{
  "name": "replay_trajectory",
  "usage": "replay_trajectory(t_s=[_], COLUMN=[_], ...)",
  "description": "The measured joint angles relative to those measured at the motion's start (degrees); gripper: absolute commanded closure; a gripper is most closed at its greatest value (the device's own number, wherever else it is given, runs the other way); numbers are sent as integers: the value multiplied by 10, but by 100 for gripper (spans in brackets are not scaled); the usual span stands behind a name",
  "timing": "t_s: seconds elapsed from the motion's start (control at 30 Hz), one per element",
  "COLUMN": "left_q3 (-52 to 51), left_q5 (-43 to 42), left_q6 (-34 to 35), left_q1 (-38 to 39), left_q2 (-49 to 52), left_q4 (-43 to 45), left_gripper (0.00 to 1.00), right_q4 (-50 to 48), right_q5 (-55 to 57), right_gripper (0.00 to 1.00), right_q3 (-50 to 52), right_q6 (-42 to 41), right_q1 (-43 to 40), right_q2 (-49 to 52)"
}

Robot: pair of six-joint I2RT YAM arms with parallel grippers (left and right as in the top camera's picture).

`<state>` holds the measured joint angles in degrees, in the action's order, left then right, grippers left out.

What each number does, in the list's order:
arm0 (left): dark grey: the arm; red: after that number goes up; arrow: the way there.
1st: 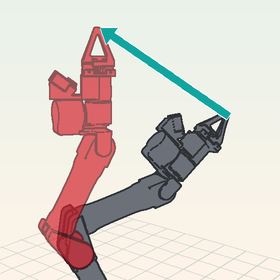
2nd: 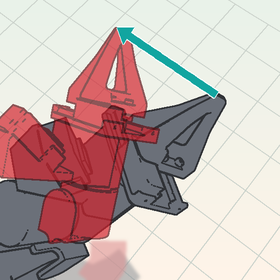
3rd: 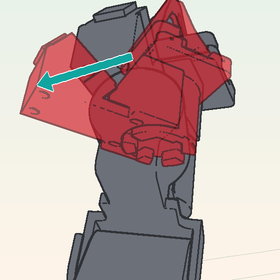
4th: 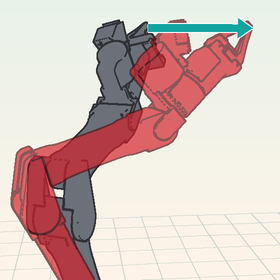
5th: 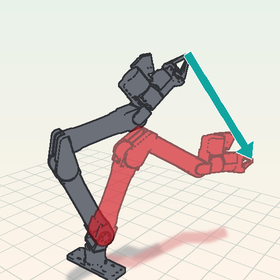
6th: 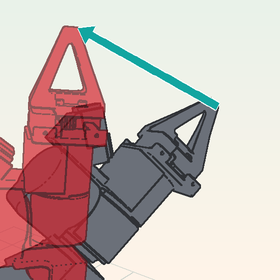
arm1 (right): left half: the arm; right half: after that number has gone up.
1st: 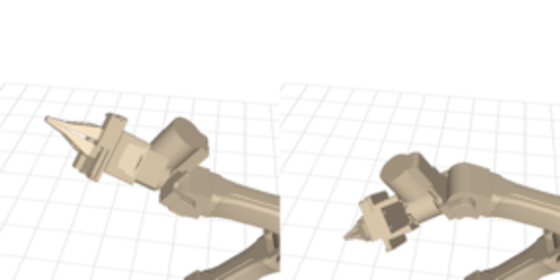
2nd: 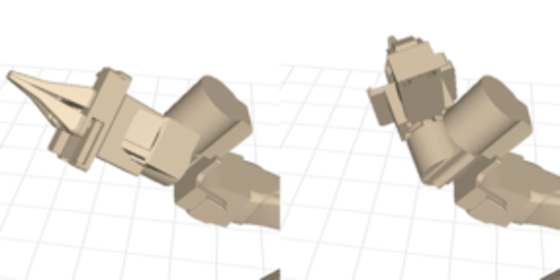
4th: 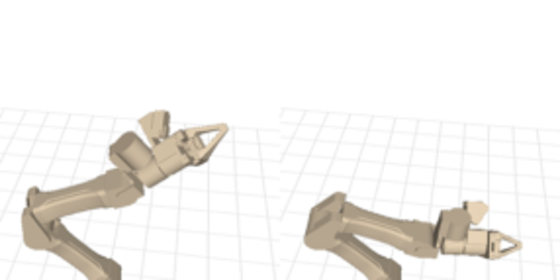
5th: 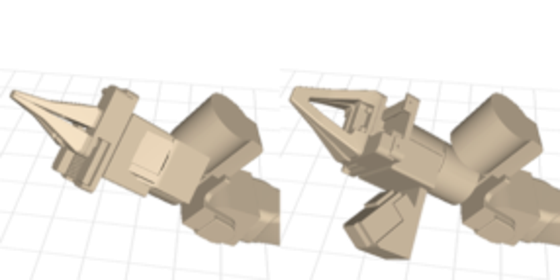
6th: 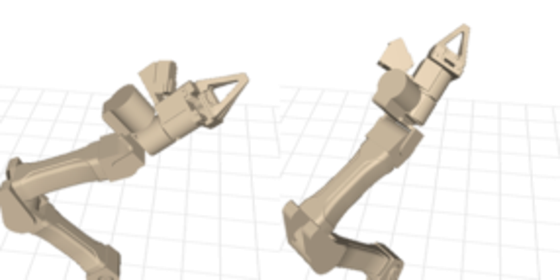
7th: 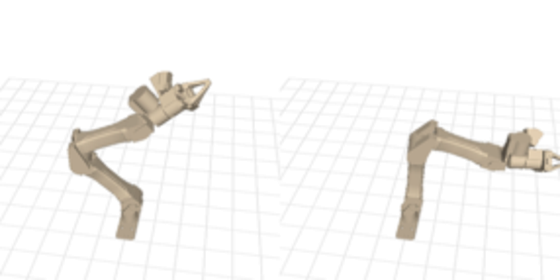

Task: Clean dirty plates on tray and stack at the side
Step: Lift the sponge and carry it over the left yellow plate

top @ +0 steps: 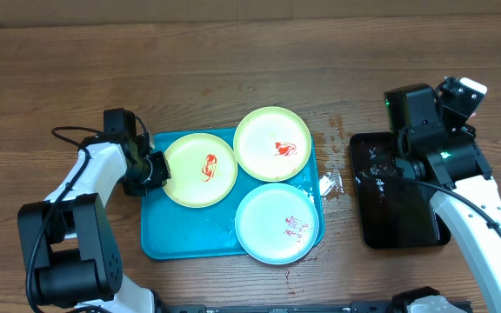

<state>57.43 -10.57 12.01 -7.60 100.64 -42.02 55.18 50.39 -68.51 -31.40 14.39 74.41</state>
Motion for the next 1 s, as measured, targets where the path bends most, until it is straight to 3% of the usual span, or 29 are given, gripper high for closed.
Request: replay_trajectory(t_s=[0.7,1.0], left_q3=[0,0], left_q5=[-2,-2], left_q6=[0,0], left_q1=[0,0], left_q2=[0,0], left_q4=[0,-1], left_gripper=[96,96], right_q4=[6,30], right_q5=[3,-243], right_gripper=[96,96], right_q3=[0,24], right_q6=[0,-121], right_q1=[0,-21], right_q2=[0,0])
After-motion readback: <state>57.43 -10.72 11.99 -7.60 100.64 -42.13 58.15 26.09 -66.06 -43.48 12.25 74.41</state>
